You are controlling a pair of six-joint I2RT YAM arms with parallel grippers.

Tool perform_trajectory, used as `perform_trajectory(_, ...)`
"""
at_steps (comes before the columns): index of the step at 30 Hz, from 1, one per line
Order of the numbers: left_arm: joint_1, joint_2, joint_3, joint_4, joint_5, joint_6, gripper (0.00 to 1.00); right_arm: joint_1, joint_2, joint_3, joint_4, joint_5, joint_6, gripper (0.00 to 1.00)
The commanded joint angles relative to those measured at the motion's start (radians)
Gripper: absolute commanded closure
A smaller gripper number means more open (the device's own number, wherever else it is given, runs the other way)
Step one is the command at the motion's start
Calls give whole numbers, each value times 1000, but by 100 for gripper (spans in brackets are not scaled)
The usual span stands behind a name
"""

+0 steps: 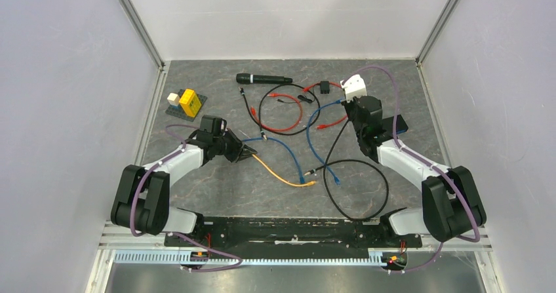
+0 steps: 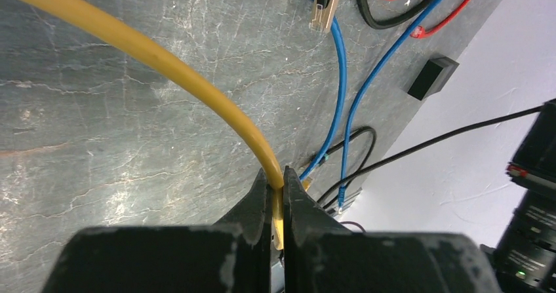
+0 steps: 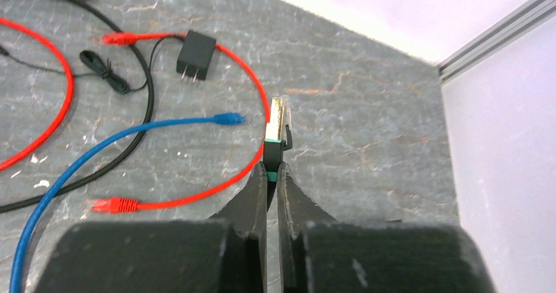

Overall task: Insert the plug into the switch port
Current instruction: Move the connector to the center of the board, then pick up the connector from the center of the board.

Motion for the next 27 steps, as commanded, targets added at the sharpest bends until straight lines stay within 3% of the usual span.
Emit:
perform_trajectory(1,5,15,18,19,17,65,98,-4,-29,76,10,2,-83,100)
perform_trajectory(3,5,20,17,31,27,66,96,-3,-50,54,23,-157,-89,100)
perform_trajectory(9,5,-5,45,37,48,79,51,1,-99,12,46,-608,-89,100)
perform_trajectory(12,3,-23,94,32,73,113,49,1,-86,41,-7,-804,-152,100)
perform_trajectory(17,-24,-38,219,-40,80,259,46,3,-22,134,-109,-976,-168,100)
perform_trajectory(23,-87,-50,288,71,133,303,45,43,23,169,-171,-1053,-175,100)
perform_trajectory(27,-109,-25,342,39,115,330,45,75,43,183,-211,-1039,-190,100)
